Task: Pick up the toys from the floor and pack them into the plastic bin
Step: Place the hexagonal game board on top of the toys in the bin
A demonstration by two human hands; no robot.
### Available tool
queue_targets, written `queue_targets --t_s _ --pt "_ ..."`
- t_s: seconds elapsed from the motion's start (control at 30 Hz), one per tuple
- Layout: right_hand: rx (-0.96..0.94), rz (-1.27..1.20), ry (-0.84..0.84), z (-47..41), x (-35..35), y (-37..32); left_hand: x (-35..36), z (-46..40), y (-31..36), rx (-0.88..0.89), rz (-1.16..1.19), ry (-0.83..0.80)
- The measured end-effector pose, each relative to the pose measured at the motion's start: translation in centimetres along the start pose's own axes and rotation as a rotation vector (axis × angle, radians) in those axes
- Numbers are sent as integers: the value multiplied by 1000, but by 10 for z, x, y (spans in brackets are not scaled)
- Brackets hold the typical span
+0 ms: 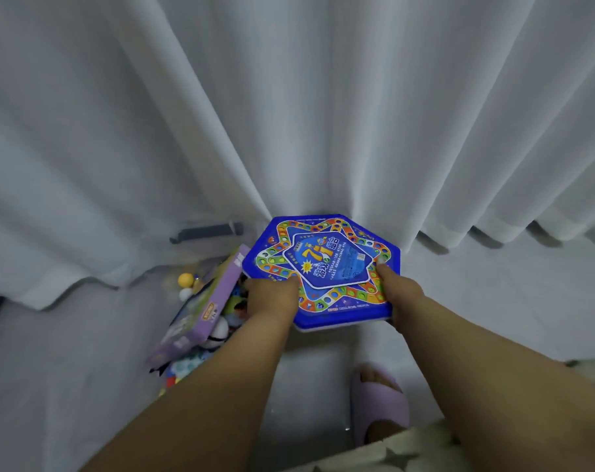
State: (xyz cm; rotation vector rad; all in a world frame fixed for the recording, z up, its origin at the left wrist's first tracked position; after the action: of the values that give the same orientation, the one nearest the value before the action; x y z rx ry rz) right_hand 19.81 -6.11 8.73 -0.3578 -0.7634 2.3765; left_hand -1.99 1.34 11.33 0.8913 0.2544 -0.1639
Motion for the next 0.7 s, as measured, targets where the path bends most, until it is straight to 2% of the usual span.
queue_targets --t_s 0.13,0.3,0.4,0.57,0.63,0.7 --pt "-95 57 -71 42 32 5 -61 32 -5 104 -22 145" --pt "-201 193 -172 82 85 23 -146 41 -31 30 -72 311" --pt "-273 279 -223 93 123 26 -182 34 -52 5 -50 283" --pt "-463 431 -299 104 187 26 -207 19 -84 -36 -95 142" --pt "-556 594 -286 105 205 32 -212 15 -87 -35 -331 130" --pt "-742 925 -100 108 211 28 -214 10 -82 12 -659 176"
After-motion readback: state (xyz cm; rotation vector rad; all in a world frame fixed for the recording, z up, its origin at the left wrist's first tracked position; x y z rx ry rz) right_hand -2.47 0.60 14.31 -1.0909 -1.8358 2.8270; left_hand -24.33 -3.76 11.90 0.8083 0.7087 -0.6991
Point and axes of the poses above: each hand's wrist, its own z-axis away from the middle knuckle, its own x-axis out of the palm, y = z × x, the point moved 5 cm from there along -z, towards the middle knuckle, and after that the axes turned 3 degrees about -y, right-handed, at the moved point
